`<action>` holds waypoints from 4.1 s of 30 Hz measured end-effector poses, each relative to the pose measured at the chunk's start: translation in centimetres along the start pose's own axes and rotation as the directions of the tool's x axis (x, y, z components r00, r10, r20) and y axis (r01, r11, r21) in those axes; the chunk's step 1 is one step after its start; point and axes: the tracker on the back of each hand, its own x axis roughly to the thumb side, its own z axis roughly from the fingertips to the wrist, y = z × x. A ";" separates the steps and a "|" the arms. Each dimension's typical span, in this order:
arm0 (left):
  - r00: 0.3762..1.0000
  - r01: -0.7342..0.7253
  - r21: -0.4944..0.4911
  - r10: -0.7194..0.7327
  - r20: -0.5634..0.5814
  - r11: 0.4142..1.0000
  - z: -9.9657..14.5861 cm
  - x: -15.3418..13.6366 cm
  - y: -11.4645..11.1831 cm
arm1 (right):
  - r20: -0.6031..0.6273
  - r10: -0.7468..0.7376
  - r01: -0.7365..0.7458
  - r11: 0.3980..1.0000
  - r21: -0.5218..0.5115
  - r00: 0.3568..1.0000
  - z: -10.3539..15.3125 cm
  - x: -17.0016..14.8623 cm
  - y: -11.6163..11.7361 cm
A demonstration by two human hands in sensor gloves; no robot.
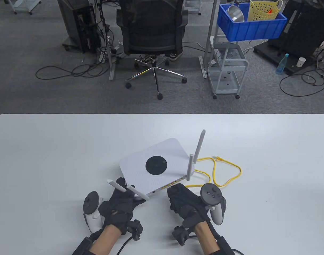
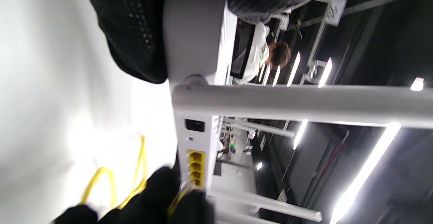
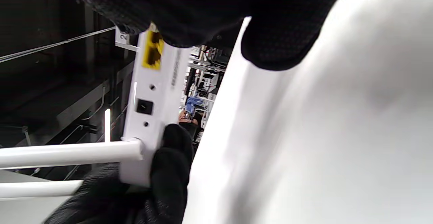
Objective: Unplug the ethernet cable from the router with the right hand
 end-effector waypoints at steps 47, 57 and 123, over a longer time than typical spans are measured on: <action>0.921 0.386 0.326 -0.342 -0.185 0.863 -0.6 2.0 9.8 | -0.006 0.141 -0.141 0.989 0.047 0.990 0.0 -0.2 0.5; 0.557 0.830 0.239 -0.746 -0.365 0.503 -0.8 3.2 8.2 | 0.015 0.178 -0.178 0.983 0.040 0.984 0.0 -0.1 0.6; 0.023 1.000 -0.012 -0.994 -0.105 0.024 3.8 5.8 6.7 | -0.001 0.995 -0.992 0.101 -0.079 0.102 -0.7 -0.5 2.5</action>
